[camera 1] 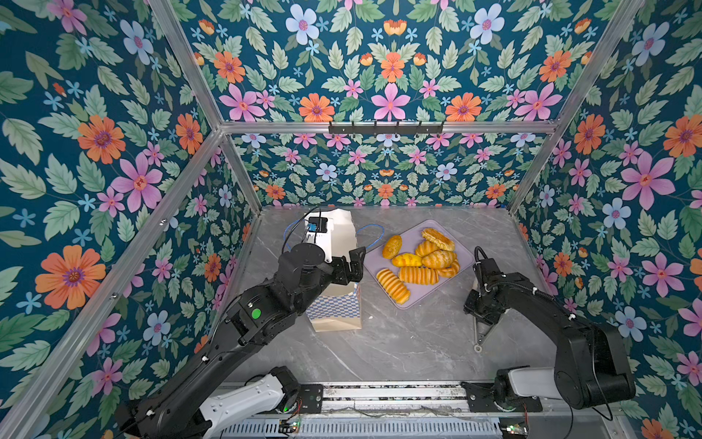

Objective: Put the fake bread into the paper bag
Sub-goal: 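Lift the silver tongs with the right gripper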

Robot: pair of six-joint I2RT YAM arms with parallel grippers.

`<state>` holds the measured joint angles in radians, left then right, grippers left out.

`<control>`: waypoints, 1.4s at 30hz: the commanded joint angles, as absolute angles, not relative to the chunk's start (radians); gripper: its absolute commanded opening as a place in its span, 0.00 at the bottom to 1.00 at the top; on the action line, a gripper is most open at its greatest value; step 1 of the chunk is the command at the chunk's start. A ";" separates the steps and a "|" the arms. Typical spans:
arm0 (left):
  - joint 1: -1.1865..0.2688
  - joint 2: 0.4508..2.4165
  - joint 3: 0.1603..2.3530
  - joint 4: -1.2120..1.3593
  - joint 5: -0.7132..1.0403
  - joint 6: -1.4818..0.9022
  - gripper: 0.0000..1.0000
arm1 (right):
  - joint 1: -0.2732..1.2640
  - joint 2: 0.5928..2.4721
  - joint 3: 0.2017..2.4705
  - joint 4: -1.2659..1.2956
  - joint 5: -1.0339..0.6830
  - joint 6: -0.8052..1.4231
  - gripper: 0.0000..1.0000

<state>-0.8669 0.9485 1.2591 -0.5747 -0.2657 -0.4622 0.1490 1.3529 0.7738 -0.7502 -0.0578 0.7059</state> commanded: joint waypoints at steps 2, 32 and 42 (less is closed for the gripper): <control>-0.866 0.934 1.253 -0.549 -0.270 -0.466 1.00 | 0.176 1.346 0.788 -0.747 -0.104 0.764 0.47; -0.867 0.885 1.219 -0.540 -0.260 -0.462 1.00 | 0.184 1.208 0.668 -0.794 0.087 0.862 0.99; -0.867 0.883 1.221 -0.548 -0.265 -0.465 1.00 | 0.185 1.281 0.684 -0.733 0.126 0.834 0.99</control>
